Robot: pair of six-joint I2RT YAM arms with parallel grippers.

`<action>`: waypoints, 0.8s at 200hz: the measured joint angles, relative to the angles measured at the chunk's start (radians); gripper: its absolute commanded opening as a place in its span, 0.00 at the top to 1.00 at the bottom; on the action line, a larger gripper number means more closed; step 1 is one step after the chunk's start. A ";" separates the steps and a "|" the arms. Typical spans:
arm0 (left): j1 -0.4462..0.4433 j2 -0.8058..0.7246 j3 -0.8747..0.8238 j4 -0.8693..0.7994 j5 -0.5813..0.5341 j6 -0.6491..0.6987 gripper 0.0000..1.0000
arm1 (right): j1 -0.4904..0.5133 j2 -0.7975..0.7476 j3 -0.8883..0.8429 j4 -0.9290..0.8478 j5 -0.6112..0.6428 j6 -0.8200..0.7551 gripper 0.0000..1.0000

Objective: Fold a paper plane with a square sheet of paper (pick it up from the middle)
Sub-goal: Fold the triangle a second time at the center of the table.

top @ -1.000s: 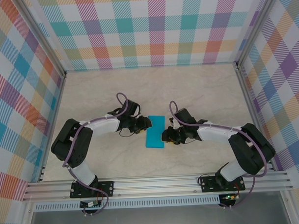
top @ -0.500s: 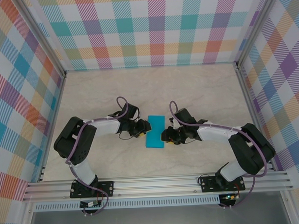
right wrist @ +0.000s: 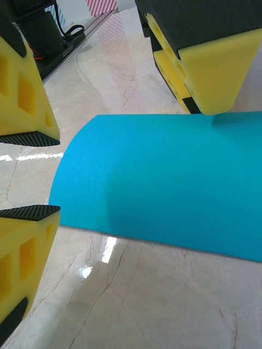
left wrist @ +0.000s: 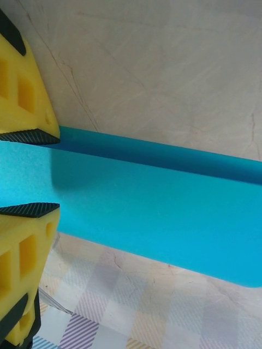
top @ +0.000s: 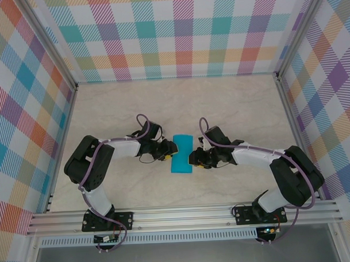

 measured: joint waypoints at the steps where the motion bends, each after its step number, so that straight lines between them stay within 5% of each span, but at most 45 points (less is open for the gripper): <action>1: 0.000 0.000 0.000 0.000 0.000 0.000 0.65 | 0.000 0.000 0.000 0.000 0.000 0.000 0.63; 160: 0.000 0.000 0.010 0.079 0.077 -0.020 0.55 | 0.001 -0.073 -0.032 -0.024 0.011 -0.023 0.58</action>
